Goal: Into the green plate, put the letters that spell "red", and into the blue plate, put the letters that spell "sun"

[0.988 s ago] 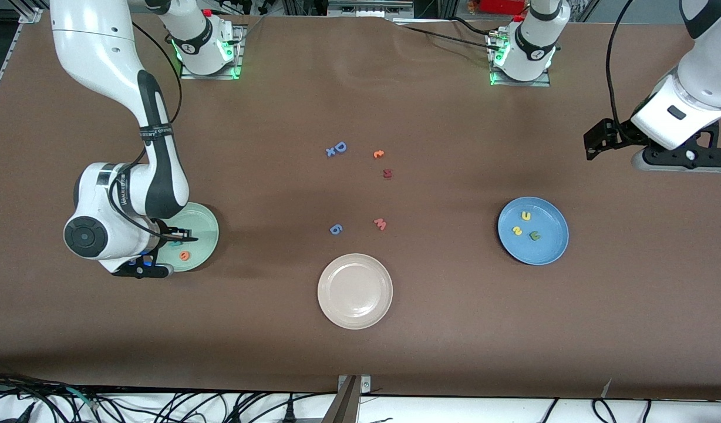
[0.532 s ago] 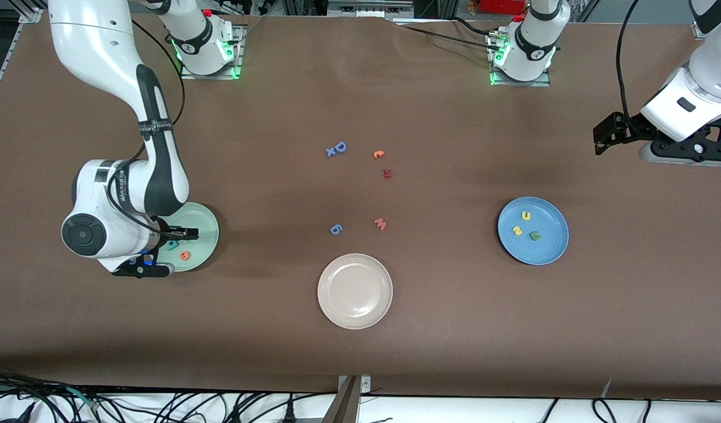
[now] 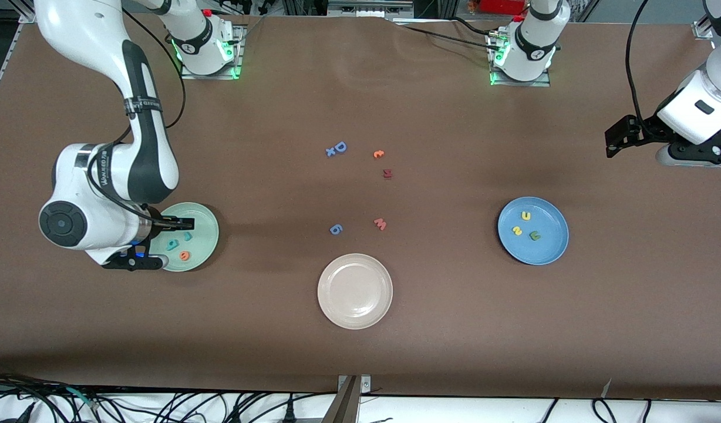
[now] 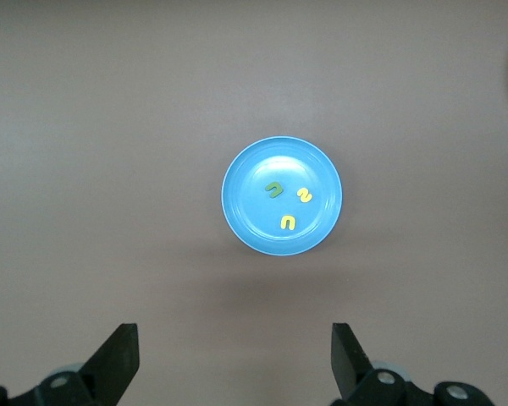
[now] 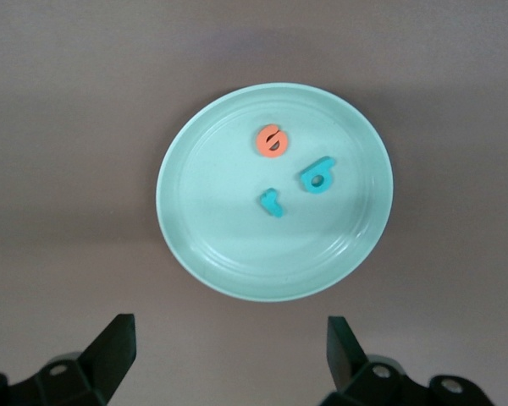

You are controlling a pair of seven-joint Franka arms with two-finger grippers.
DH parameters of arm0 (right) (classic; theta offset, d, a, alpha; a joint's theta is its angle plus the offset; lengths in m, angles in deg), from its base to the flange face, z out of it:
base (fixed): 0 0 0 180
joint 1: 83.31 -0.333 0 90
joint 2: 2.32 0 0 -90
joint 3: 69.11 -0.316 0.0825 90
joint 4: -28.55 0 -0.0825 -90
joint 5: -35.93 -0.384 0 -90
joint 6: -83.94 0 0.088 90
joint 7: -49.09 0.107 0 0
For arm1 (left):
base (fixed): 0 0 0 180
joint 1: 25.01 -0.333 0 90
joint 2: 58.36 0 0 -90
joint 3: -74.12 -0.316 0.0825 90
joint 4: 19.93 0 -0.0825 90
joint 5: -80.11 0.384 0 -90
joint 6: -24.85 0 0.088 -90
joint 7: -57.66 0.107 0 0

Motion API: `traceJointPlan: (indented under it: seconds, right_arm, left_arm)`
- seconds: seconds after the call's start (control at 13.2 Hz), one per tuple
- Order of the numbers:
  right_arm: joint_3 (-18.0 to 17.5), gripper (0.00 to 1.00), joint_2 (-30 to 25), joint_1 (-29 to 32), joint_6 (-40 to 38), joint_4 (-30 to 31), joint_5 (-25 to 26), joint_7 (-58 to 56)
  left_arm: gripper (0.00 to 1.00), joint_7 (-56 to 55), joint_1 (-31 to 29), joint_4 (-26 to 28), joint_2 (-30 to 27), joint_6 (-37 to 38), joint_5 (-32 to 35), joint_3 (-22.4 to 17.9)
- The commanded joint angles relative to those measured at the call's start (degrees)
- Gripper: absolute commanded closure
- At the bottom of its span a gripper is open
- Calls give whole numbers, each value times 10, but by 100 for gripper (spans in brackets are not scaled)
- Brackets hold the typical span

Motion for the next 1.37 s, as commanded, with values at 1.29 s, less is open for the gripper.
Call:
traceJointPlan:
  seconds: [1.29]
  right_arm:
    - [-222, 0, -256, 191, -96, 109, 77, 37]
  left_arm:
    - [0, 14, -3, -7, -4, 44, -44, -4]
